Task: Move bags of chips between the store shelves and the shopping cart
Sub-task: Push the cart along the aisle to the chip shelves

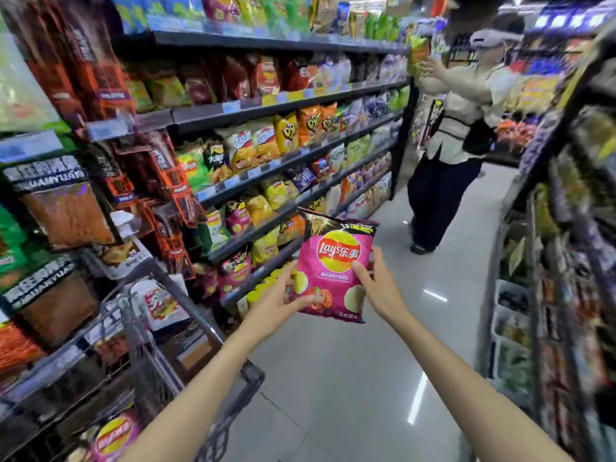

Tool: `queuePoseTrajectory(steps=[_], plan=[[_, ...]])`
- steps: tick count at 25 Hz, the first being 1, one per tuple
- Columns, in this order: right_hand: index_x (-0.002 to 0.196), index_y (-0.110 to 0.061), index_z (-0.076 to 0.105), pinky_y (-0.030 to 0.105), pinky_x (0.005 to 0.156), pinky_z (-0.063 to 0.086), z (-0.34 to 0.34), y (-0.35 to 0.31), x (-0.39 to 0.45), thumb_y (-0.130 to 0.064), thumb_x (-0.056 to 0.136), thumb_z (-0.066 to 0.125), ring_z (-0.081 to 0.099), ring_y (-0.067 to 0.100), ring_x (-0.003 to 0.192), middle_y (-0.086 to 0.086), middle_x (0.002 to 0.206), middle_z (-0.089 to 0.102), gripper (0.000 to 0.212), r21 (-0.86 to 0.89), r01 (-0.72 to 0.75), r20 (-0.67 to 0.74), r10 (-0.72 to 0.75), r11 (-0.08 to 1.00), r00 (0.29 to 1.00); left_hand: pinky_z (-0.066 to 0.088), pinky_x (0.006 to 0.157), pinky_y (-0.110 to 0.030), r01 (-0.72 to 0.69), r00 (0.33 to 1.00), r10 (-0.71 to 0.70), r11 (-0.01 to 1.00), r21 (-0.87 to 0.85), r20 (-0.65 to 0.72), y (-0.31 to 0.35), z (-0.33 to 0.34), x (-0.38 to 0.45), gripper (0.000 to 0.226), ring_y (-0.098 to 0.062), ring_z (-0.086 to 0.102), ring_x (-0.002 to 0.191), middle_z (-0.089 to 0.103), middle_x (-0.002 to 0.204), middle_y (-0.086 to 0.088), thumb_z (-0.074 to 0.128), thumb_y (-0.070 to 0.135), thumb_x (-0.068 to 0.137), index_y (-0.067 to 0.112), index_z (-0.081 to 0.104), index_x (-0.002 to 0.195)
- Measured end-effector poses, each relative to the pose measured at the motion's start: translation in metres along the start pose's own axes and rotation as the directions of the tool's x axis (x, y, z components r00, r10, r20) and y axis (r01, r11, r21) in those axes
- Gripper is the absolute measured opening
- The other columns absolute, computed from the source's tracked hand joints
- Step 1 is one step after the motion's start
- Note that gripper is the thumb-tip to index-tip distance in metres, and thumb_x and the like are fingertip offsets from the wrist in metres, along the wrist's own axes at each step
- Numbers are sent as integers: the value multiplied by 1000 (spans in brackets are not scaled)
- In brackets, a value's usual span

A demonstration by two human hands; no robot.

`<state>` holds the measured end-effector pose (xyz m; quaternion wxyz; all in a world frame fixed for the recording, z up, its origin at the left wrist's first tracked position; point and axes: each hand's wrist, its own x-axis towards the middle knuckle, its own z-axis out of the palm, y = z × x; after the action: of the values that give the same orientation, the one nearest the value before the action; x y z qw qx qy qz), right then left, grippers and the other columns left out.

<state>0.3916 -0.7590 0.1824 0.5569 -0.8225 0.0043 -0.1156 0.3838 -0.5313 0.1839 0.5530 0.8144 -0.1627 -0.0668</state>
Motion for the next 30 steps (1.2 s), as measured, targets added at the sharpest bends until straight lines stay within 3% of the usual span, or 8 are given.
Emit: queuePoseTrajectory(steps=[3,6,11,16,20,23,26,30], plan=[[130,-37,38,40,86,59,-20,12,43,-49,98,50,68,10,101,-9,121,65,37,-5,7,-20,-7,1000,1000,54,86,-21,1,1000,0,999,40,-9,-2,11,52,80,0,66,102,62,121,20,75,51,81,46,30,147],[128,-43,36,44,88,58,-33,28,108,-56,96,49,66,12,105,-13,122,63,37,-17,4,-30,-5,1000,1000,49,76,-9,-28,1000,29,997,78,-11,1,19,120,72,3,63,99,58,116,26,73,50,83,47,30,141],[139,-28,35,20,73,57,-39,21,232,-42,101,49,68,8,98,-4,124,62,43,-17,36,-12,-37,999,999,53,90,-22,-42,998,45,996,76,-35,-2,-3,243,82,-4,62,109,60,125,15,70,54,84,42,23,150],[140,-31,32,37,84,60,-32,26,357,-43,101,48,67,9,102,-4,127,60,45,7,87,69,-87,996,994,49,81,-14,-30,995,36,998,57,-96,-3,-31,344,80,0,59,114,58,125,17,68,52,86,43,22,150],[147,-26,28,21,82,57,-5,17,438,-44,101,47,61,-2,104,-9,129,55,53,-1,162,146,-160,987,976,49,73,-12,3,979,21,993,119,-202,-7,-63,393,76,7,62,91,53,116,23,65,53,87,44,21,149],[142,-26,30,11,73,52,27,-3,501,-35,103,45,58,-10,91,-20,120,54,43,8,235,241,-230,972,943,57,79,-32,67,937,-2,983,172,-350,-21,-98,431,85,-8,65,90,57,121,16,63,71,79,51,19,148],[151,-22,23,17,76,53,62,-22,567,-37,103,45,58,-2,94,-8,125,53,55,44,312,309,-310,949,899,54,76,-28,119,874,0,970,213,-487,-26,-135,464,87,-8,64,88,61,121,13,64,70,79,49,19,150],[139,-30,33,17,80,52,111,-58,646,-38,102,48,60,-2,102,-11,120,58,41,157,407,390,-435,900,812,56,82,-41,195,750,80,922,335,-656,-18,-186,501,86,-11,67,87,68,109,15,60,79,76,51,21,148]])
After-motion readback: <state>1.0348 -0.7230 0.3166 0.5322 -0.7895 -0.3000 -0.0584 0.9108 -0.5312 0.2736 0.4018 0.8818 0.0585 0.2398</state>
